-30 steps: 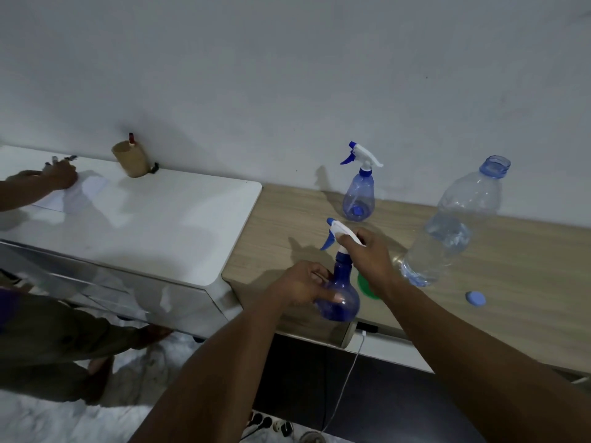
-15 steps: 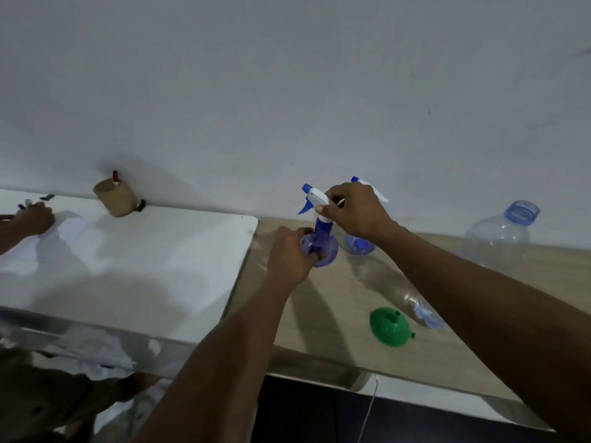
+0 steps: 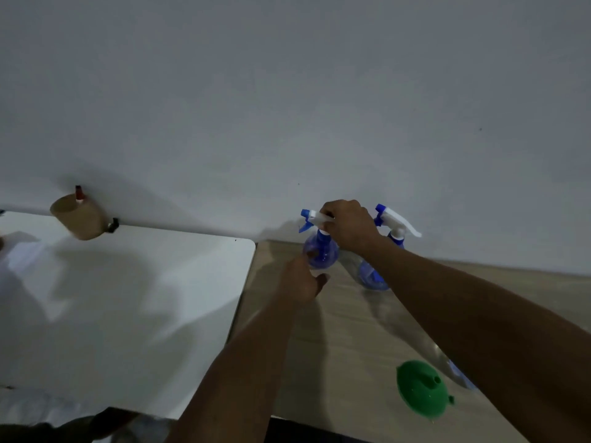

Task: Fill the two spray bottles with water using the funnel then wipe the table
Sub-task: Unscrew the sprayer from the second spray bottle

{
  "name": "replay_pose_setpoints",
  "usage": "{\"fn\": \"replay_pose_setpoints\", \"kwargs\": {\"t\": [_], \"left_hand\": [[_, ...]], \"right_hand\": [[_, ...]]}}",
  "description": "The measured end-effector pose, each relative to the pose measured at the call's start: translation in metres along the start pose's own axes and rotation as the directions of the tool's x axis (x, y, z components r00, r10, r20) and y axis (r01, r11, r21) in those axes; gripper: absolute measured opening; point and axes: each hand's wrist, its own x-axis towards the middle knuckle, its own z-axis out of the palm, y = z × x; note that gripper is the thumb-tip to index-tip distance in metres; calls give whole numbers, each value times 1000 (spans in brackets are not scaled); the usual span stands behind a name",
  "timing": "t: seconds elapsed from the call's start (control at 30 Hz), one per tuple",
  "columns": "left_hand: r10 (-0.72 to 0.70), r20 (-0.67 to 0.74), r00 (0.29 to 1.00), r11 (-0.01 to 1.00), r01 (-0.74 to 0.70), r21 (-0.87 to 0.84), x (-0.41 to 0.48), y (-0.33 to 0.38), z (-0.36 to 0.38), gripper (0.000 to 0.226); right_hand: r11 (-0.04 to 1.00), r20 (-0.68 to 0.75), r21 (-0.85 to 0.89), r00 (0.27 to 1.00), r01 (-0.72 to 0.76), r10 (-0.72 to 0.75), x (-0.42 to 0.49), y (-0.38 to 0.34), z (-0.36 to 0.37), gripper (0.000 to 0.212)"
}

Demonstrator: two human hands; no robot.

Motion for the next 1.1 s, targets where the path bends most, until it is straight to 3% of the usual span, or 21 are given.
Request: {"fn": "replay_pose_setpoints", "kwargs": {"t": [0.3, 0.47, 0.53, 0.63, 0.73, 0.83, 0.93, 1.0, 1.1], "left_hand": [[49, 65, 997, 998, -52, 41, 20, -19, 3, 56], [45, 85, 995, 998, -49, 48, 22, -11, 2, 49], [27, 81, 996, 999, -30, 37, 19, -5, 2, 49], [29, 76, 997, 1000, -30, 10, 11, 7, 7, 55], [34, 92, 995, 999, -33, -7, 4, 25, 19, 58], [72, 117, 991, 997, -70, -23, -4, 44, 33, 64], [116, 182, 976, 993, -113, -27, -7, 63, 48, 41], [135, 217, 967, 991, -128, -43, -8, 72, 57, 24], [106, 167, 980, 991, -92, -94, -8, 78, 61, 45]], "right_hand": [[999, 7, -46, 1000, -13, 14, 25, 12, 17, 20], [997, 23, -78, 1000, 16, -14, 18, 5, 1, 38], [996, -69, -50, 994, 76, -79, 9, 4, -14, 41], [991, -330, -9, 936, 131, -127, -11, 17, -43, 32], [1000, -445, 25, 895, 6, 6, -33, 42, -63, 34], [977, -220, 34, 951, -213, 215, -47, 65, -66, 56], [964, 15, -2, 964, -264, 264, -55, 80, -53, 55], [963, 3, -4, 963, -268, 268, -57, 84, -46, 43], [973, -34, -18, 973, -230, 229, -64, 81, -49, 36]]}}
